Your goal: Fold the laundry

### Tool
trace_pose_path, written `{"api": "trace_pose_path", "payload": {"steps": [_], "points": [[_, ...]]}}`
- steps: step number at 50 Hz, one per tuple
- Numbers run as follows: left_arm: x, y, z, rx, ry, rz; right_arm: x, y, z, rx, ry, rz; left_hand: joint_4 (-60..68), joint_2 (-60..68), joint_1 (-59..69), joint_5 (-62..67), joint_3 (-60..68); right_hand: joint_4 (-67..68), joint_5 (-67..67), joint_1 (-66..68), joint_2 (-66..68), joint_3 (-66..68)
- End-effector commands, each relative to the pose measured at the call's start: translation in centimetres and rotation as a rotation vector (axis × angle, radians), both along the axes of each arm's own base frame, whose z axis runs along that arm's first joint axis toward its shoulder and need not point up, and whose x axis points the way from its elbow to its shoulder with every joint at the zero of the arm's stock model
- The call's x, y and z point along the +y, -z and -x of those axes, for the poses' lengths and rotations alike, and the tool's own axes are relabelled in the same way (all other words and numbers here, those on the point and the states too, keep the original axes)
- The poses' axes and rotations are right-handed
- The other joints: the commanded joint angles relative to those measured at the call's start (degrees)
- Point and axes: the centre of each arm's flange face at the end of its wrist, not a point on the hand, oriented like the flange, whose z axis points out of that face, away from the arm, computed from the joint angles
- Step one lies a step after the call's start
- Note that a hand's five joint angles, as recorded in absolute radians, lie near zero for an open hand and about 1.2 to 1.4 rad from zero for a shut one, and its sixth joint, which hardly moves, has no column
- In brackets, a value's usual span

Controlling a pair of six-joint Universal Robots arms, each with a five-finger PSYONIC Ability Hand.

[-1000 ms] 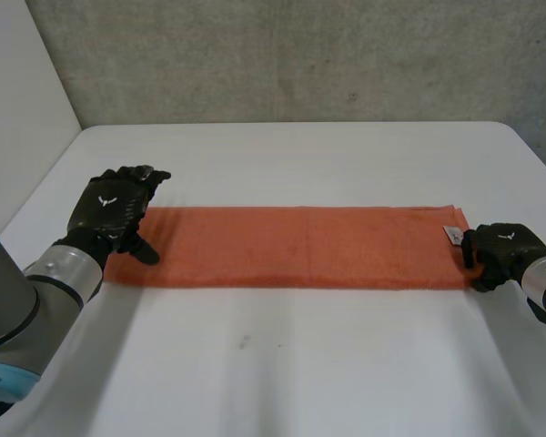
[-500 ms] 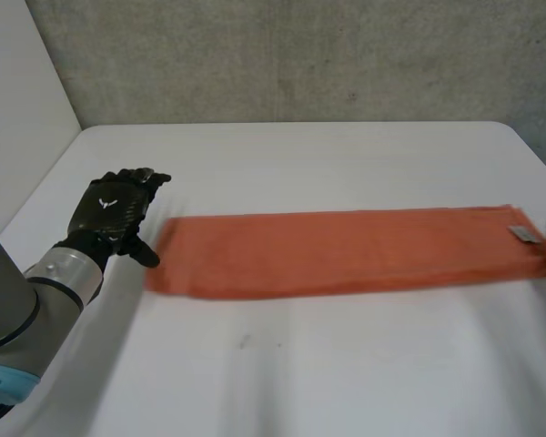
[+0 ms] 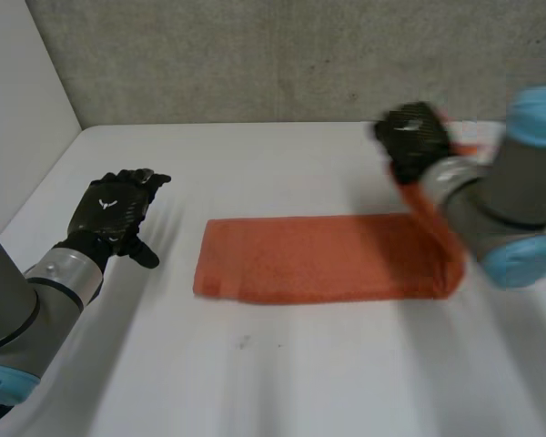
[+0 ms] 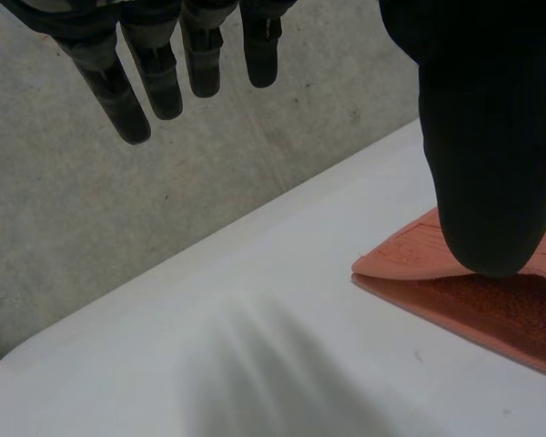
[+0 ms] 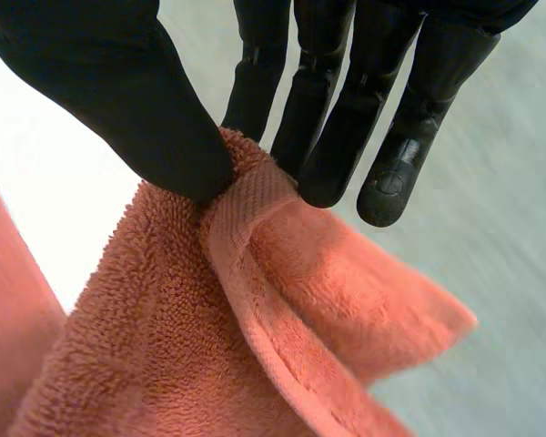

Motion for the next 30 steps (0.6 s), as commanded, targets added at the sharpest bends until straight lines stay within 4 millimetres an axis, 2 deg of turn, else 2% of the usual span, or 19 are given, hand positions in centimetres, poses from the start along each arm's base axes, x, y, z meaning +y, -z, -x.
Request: {"api": "trace_pose_path", "payload": {"steps": [1, 2, 3, 4, 8, 10, 11, 12, 14, 15, 19, 20, 22, 25, 30], "points": [[-0.1, 0.0, -0.1, 0.0, -0.003, 0.001, 8.9, 3.0, -11.9, 0.006, -0.401, -0.009, -1.7, -1.5, -1.0, -2.8, -2.4, 11.7, 13.8, 24.8, 12.8, 11.9], [-0.1, 0.0, -0.1, 0.0, -0.003, 0.001, 10.5, 3.9, -13.3, 0.01, -0.463, -0.024, -1.7, -1.5, -1.0, -2.8, -2.4, 11.7, 13.8, 24.8, 12.8, 11.9], [-0.1, 0.0, -0.1, 0.0, -0.003, 0.001, 11.4, 4.5, -14.0, 0.016, -0.492, -0.033, -1.7, -1.5, -1.0, -2.8, -2.4, 11.7, 13.8, 24.8, 12.8, 11.9], [-0.1, 0.0, -0.1, 0.0, -0.003, 0.001, 12.9, 6.0, -15.0, 0.034, -0.537, -0.055, -1.7, -1.5, -1.0, -2.8, -2.4, 11.7, 13.8, 24.8, 12.8, 11.9], [-0.1, 0.0, -0.1, 0.0, -0.004, 0.001, 15.1, 9.9, -16.3, 0.086, -0.58, -0.123, -1.7, -1.5, -1.0, -2.8, -2.4, 11.7, 13.8, 24.8, 12.8, 11.9], [-0.1, 0.0, -0.1, 0.0, -0.004, 0.001, 15.3, 10.7, -16.3, 0.101, -0.577, -0.144, -1.7, -1.5, -1.0, -2.8, -2.4, 11.7, 13.8, 24.8, 12.8, 11.9], [-0.1, 0.0, -0.1, 0.0, -0.004, 0.001, 15.3, 11.0, -16.3, 0.106, -0.572, -0.152, -1.7, -1.5, -1.0, -2.8, -2.4, 3.5, 5.5, 16.5, 4.6, 3.7], [-0.1, 0.0, -0.1, 0.0, -0.004, 0.001, 15.2, 10.9, -16.1, 0.112, -0.548, -0.16, -1.7, -1.5, -1.0, -2.8, -2.4, -26.6, -24.5, -13.5, -25.5, -26.4], [-0.1, 0.0, -0.1, 0.0, -0.003, 0.001, 14.8, 10.6, -15.7, 0.113, -0.507, -0.164, -1.7, -1.5, -1.0, -2.8, -2.4, -57.4, -55.3, -44.3, -56.3, -57.2], [-0.1, 0.0, -0.1, 0.0, -0.003, 0.001, 14.6, 10.4, -15.5, 0.114, -0.483, -0.164, -1.7, -1.5, -1.0, -2.8, -2.4, -58.3, -56.2, -45.2, -57.2, -58.1], [0.0, 0.0, -0.1, 0.0, -0.001, -0.002, 13.3, 7.3, -13.9, 0.082, -0.336, -0.144, -1.7, -1.5, -1.0, -2.8, -2.4, -58.3, -56.2, -45.2, -57.2, -58.1], [0.0, 0.0, -0.1, 0.0, -0.003, -0.002, 12.4, 6.4, -12.6, 0.058, -0.273, -0.159, -1.7, -1.5, -1.0, -2.8, -2.4, -58.3, -56.2, -45.2, -57.2, -58.1], [0.1, 0.1, -0.1, -0.002, 0.002, -0.003, 11.0, 5.9, -10.8, 0.033, -0.202, -0.19, -1.7, -1.5, -1.0, -2.8, -2.4, -58.3, -56.2, -45.2, -57.2, -58.1], [0.2, 0.2, 0.0, -0.002, 0.004, -0.006, 9.3, 6.1, -7.4, -0.011, -0.101, -0.277, -1.7, -1.5, -1.0, -2.8, -2.4, -58.3, -56.2, -45.2, -57.2, -58.1], [0.3, 0.2, 0.1, -0.003, 0.008, -0.008, 8.5, 8.4, -3.2, -0.005, 0.005, -0.395, -1.7, -1.5, -1.0, -2.8, -2.4, -58.3, -56.2, -45.2, -57.2, -58.1]]}}
